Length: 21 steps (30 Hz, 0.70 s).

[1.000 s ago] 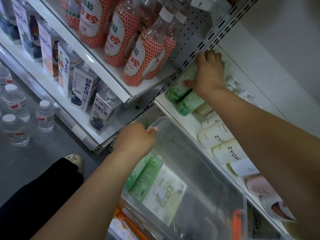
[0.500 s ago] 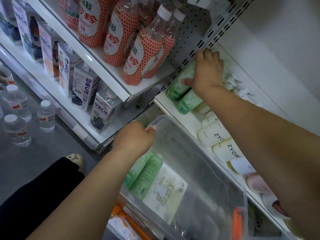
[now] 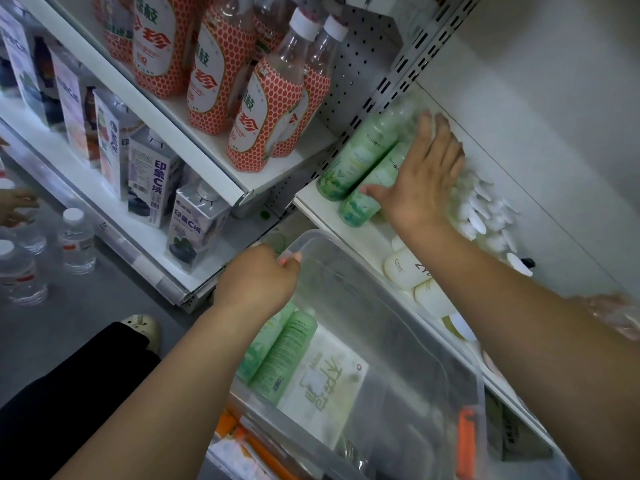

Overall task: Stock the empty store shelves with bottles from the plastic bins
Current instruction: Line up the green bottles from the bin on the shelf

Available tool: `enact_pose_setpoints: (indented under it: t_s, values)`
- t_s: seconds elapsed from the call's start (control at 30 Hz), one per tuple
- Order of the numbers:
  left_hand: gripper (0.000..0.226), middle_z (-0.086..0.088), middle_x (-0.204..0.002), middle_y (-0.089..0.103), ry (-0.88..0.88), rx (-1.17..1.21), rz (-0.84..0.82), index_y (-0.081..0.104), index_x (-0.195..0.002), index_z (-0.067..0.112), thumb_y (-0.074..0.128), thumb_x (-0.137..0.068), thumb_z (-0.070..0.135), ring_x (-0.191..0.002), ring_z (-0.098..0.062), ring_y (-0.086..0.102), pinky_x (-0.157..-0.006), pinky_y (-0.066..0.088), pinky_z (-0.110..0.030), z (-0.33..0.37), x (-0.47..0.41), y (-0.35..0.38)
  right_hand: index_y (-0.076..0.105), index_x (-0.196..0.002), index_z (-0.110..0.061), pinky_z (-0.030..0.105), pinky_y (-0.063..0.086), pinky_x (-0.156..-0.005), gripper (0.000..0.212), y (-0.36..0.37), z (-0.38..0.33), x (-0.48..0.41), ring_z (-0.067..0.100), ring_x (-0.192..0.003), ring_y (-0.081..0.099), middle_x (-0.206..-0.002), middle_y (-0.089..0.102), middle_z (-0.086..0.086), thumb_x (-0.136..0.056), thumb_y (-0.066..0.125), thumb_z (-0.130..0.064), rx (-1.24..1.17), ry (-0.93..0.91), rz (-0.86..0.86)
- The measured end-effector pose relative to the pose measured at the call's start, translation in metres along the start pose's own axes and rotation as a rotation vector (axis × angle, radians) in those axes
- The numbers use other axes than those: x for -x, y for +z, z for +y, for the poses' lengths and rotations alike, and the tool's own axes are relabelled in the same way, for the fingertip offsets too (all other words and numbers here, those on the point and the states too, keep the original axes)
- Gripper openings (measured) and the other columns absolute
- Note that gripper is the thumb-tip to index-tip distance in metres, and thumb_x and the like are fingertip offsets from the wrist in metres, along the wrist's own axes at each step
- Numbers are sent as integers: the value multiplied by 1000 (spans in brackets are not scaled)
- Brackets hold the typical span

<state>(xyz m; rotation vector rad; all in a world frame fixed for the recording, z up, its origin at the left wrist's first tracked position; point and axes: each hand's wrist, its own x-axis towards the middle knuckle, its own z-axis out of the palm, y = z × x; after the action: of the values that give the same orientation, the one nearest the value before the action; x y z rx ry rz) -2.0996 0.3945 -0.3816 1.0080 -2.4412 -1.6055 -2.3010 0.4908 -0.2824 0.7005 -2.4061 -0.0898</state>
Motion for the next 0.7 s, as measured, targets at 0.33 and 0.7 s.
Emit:
enact_pose_setpoints:
  t_s: [0.33, 0.7]
  values:
    - [35, 1, -82, 55, 2, -22, 19, 55, -88, 19, 48, -98, 52, -85, -27, 55, -69, 39, -30, -1, 1, 6, 25, -151, -4, 38, 31, -115, 122, 13, 8, -3, 32, -138, 36, -148, 38, 15, -59, 92, -49, -119, 89, -105]
    - [36, 0, -88, 56, 10, -21, 27, 57, -95, 17, 49, -98, 51, -86, -25, 53, -70, 37, -30, -1, -1, 8, 25, -152, -6, 38, 32, -113, 123, 19, 10, -5, 31, -137, 37, -149, 38, 15, -56, 95, -40, -231, 100, -100]
